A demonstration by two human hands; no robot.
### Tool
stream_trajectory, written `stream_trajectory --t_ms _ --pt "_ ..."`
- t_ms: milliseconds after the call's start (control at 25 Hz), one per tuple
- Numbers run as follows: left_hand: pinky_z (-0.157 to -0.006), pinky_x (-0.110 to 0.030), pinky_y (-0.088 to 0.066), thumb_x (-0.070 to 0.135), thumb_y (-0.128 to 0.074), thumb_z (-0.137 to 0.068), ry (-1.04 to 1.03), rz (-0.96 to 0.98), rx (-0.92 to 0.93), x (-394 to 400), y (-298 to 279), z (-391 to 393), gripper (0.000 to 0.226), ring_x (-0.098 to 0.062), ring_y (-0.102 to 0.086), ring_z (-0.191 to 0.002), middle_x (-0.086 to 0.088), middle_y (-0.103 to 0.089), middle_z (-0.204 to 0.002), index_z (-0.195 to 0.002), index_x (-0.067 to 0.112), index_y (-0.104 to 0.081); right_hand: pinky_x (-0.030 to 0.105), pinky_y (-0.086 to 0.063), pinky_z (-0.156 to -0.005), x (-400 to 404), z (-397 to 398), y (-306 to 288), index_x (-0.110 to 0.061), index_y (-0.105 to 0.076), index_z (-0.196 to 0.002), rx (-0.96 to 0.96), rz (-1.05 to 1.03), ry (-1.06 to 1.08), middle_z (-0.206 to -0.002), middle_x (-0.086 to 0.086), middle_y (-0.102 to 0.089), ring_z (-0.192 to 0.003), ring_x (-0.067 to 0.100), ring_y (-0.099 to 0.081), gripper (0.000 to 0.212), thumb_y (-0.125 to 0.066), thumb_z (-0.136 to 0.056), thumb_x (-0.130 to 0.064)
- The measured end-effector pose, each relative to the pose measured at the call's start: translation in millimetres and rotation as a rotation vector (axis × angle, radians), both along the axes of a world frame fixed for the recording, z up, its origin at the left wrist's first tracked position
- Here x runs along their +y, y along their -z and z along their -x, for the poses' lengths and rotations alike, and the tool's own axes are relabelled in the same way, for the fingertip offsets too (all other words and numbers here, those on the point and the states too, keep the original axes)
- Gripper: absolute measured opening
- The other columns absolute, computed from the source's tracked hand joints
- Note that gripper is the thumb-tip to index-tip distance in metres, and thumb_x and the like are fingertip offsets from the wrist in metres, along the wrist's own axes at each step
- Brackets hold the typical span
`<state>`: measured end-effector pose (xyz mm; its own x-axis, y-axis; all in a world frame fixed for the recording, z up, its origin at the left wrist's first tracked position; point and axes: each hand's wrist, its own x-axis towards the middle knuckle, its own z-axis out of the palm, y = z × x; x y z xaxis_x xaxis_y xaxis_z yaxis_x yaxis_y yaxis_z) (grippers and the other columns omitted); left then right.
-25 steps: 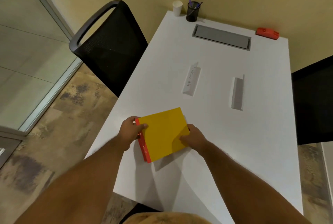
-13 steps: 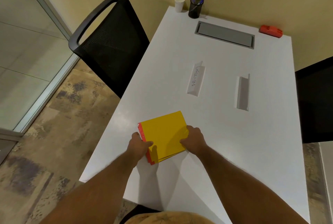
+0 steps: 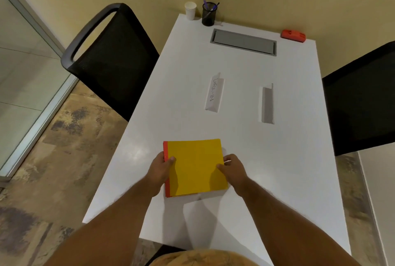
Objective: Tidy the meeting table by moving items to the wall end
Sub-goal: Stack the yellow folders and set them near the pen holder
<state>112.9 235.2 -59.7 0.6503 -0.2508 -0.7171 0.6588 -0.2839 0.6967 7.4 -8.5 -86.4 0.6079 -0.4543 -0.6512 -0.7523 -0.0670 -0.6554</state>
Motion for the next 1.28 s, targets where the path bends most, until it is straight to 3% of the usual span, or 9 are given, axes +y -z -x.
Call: stream_trajectory --t_ms 160,320,480,600,720,800,1000,1080,1280 --pt "-0.1 -0.057 -0.052 0.024 -0.053 -0.108 0.092 0.095 0.012 -38.5 -4.6 4.0 0.036 -0.034 -0.062 -0.121 -0.006 -0.063 -0.136 -0.144 0.022 -0.049 0.042 -0.058 -0.084 -40.4 31.3 -29.1 -0.01 -0.063 -0.124 -0.126 -0.156 0.111 -0.124 0.016 -0.07 -0.101 0.026 -0.069 0.022 -0.063 -0.106 -0.022" --pt "-0.106 -0.064 -0.049 0.027 -0.052 -0.108 0.134 0.098 -0.076 -100.1 -7.9 35.6 0.037 -0.038 -0.062 -0.124 -0.01 -0.064 -0.139 -0.144 0.019 -0.052 0.041 -0.063 -0.069 -78.9 93.5 -60.2 -0.024 -0.047 -0.14 -0.078 -0.306 0.07 -0.132 0.009 -0.062 -0.11 0.035 -0.07 0.034 -0.056 -0.109 -0.036" --pt "-0.103 -0.058 -0.052 0.032 -0.05 -0.108 0.166 0.107 -0.145 -170.5 -24.8 84.9 0.039 -0.035 -0.065 -0.119 -0.008 -0.065 -0.135 -0.144 0.017 -0.053 0.039 -0.063 -0.068 -133.8 165.6 -72.4 -0.019 -0.048 -0.136 -0.108 -0.388 0.149 -0.125 0.021 -0.071 -0.089 0.039 -0.079 0.027 -0.055 -0.11 -0.022" --pt "-0.097 -0.054 -0.057 0.034 -0.057 -0.105 0.189 0.09 -0.159 -214.1 -35.8 134.6 0.038 -0.032 -0.068 -0.112 -0.007 -0.066 -0.132 -0.141 0.021 -0.055 0.037 -0.063 -0.071 -172.2 210.1 -70.7 -0.016 -0.052 -0.136 -0.214 -0.355 0.237 -0.13 0.018 -0.069 -0.092 0.036 -0.079 0.025 -0.052 -0.111 -0.017" --pt "-0.07 -0.041 -0.065 0.025 -0.063 -0.103 0.233 0.119 -0.106 -261.0 -37.5 201.0 0.035 -0.034 -0.078 -0.096 -0.004 -0.067 -0.128 -0.137 0.026 -0.054 0.035 -0.064 -0.073 -228.5 261.1 -62.4 -0.018 -0.051 -0.141 -0.306 -0.338 0.3 -0.136 0.017 -0.065 -0.097 0.038 -0.079 0.03 -0.053 -0.111 -0.019" --pt "-0.061 -0.037 -0.063 0.021 -0.064 -0.103 0.213 0.125 -0.122 -301.8 -36.2 247.3 0.039 -0.034 -0.08 -0.09 -0.006 -0.068 -0.127 -0.14 0.026 -0.051 0.034 -0.064 -0.071 -273.0 297.7 -60.2 -0.02 -0.051 -0.141 -0.352 -0.325 0.277 -0.136 0.016 -0.066 -0.094 0.035 -0.08 0.03 -0.052 -0.111 -0.02" --pt "-0.059 -0.036 -0.063 0.016 -0.061 -0.104 0.043 0.133 -0.173 -408.2 -49.2 350.7 0.039 -0.027 -0.074 -0.072 -0.019 -0.074 -0.111 -0.142 0.016 -0.054 0.029 -0.063 -0.07 -384.8 376.4 -88.8 -0.024 -0.06 -0.134 -0.418 -0.331 0.203 -0.118 0.002 -0.076 -0.086 0.014 -0.08 0.025 -0.05 -0.112 -0.018" --pt "-0.062 -0.036 -0.064 0.017 -0.06 -0.104 0.018 0.128 -0.21 -446.7 -57.2 376.9 0.041 -0.025 -0.073 -0.07 -0.017 -0.073 -0.111 -0.144 0.016 -0.052 0.03 -0.065 -0.073 -424.6 400.1 -99.6 -0.024 -0.063 -0.134 -0.443 -0.346 0.225 -0.112 0.001 -0.078 -0.085 0.014 -0.08 0.026 -0.052 -0.111 -0.018" --pt "-0.066 -0.035 -0.064 0.022 -0.058 -0.106 -0.014 0.157 -0.331 -524.9 -75.6 398.3 0.037 -0.023 -0.071 -0.075 -0.014 -0.072 -0.115 -0.142 0.021 -0.054 0.027 -0.064 -0.08 -496.4 423.5 -120.9 -0.015 -0.068 -0.13 -0.53 -0.406 0.289 -0.119 0.008 -0.079 -0.1 0.02 -0.079 0.025 -0.055 -0.11 -0.014"
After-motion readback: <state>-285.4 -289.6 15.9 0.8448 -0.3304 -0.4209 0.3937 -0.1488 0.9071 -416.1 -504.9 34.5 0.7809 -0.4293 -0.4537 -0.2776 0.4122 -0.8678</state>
